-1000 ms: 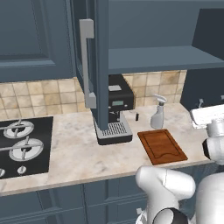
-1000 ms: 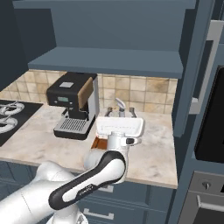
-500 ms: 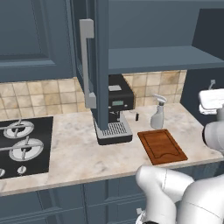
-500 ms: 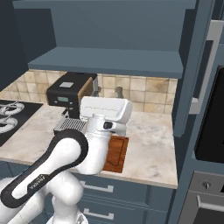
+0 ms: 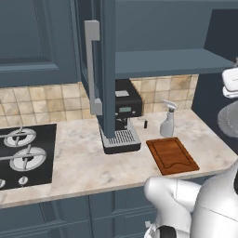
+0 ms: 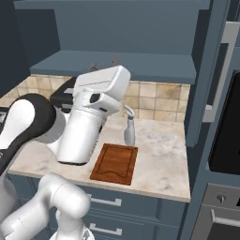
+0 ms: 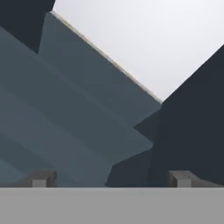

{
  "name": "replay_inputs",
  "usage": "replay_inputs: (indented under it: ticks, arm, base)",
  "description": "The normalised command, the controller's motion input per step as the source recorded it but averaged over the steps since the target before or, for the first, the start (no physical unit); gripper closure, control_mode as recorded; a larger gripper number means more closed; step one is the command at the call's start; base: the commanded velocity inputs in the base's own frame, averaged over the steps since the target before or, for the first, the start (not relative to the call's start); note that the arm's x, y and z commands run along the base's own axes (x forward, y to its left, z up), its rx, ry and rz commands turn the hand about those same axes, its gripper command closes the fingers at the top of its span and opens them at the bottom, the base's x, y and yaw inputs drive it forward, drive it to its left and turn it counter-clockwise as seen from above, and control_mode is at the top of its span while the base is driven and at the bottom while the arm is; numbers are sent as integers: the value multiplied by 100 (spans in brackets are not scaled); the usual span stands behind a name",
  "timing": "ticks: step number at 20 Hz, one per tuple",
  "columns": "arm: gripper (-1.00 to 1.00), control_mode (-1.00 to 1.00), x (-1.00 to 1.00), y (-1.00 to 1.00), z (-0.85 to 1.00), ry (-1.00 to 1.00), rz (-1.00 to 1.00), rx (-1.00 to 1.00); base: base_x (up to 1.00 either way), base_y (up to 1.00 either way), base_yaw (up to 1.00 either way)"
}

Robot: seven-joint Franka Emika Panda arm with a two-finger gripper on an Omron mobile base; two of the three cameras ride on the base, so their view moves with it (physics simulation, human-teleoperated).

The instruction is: Grab the spray bottle from the cabinet, then place it next to the cutting board for sanitizing. Then grab the dish brush from the countertop next to the sink and place it next to the cutting board.

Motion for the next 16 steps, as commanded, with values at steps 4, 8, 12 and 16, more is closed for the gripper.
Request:
replay_inputs:
  ticks: [4,8,12,16]
  arm:
    - [-100,-100,-73,1,96,25,0,0]
    - [-100,-100,-67,10,84,25,0,0]
    - [-100,-100,-58,45,51,0,0,12]
    - [-100,-100,-48,51,28,0,0,26]
  base:
    - [0,0,0]
    - [0,0,0]
    - [0,0,0]
    - [0,0,0]
